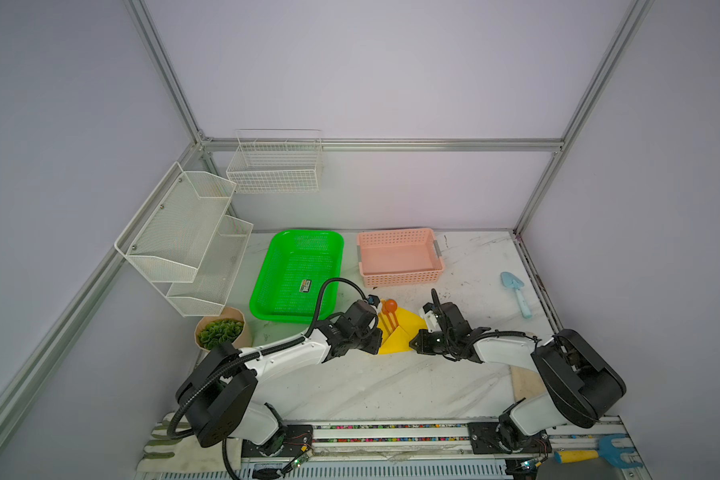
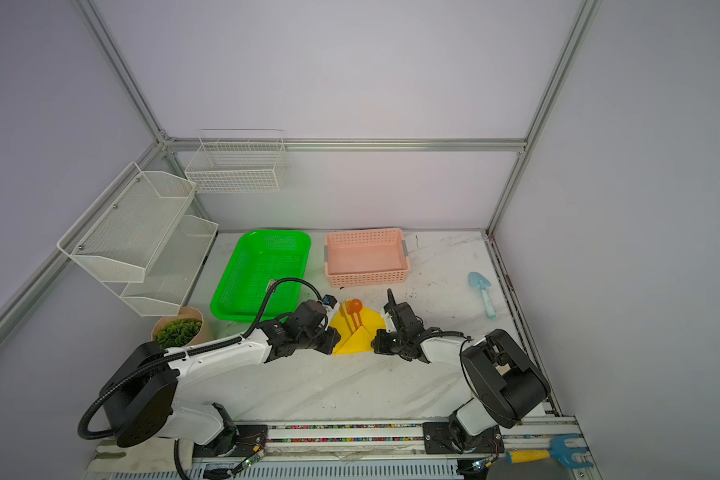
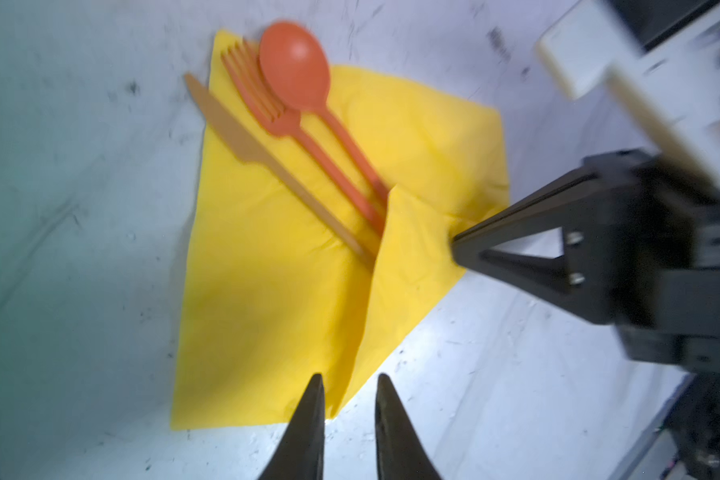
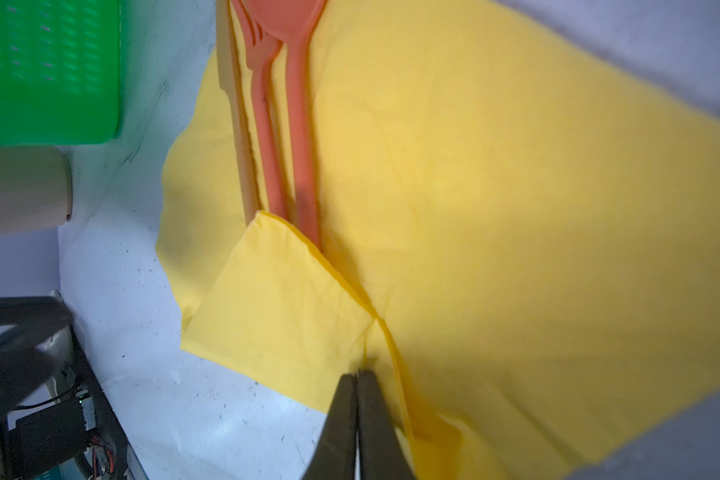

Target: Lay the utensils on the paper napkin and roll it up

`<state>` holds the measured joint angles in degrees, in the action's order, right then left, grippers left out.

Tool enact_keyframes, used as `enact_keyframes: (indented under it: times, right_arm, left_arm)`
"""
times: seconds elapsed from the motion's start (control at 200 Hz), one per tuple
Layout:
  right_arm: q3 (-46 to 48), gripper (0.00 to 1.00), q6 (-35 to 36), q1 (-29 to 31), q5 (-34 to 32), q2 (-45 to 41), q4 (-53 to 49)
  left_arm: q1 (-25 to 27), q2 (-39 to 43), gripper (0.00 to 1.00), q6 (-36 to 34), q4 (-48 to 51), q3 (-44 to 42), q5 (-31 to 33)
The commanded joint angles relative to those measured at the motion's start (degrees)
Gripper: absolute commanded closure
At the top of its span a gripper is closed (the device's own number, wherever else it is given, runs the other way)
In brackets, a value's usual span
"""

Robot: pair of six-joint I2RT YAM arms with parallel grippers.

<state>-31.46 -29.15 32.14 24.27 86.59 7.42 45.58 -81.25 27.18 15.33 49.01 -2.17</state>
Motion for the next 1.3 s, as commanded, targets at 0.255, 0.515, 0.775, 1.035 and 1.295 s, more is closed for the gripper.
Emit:
enact_keyframes:
  times: [0.255,0.515,0.775,1.035,1.295]
  right_arm:
    - [0.09,0.91,0.32,-0.32,0.07,1.62,-1.95]
    - [-0.49,0.91,0.41,-0.32,0.32,1.14,-2.50]
    - [-0.63,0.91,0.41,-0.32,0.37,0.51,-3.18]
    - [-0.80,0.91,0.27,-0.29,0.30,1.10,-3.11]
    - [-1.39,0.91,0.41,-0.32,0.51,1.43,-3.72]
  left_arm:
    - [4.88,-9.13,0.78,0.88,-9.56,7.52,-8.27]
    - [5.24,-13.11,0.79,2.18,-13.62,4.75,-8.73]
    - [3.64,-16.17,0.80,2.29,-14.00,1.86,-8.64]
    - [2.98,-15.78,0.80,2.52,-14.41,-1.98,-8.46]
    - [1.54,-17.07,0.81,2.62,-15.09,-4.02,-8.10]
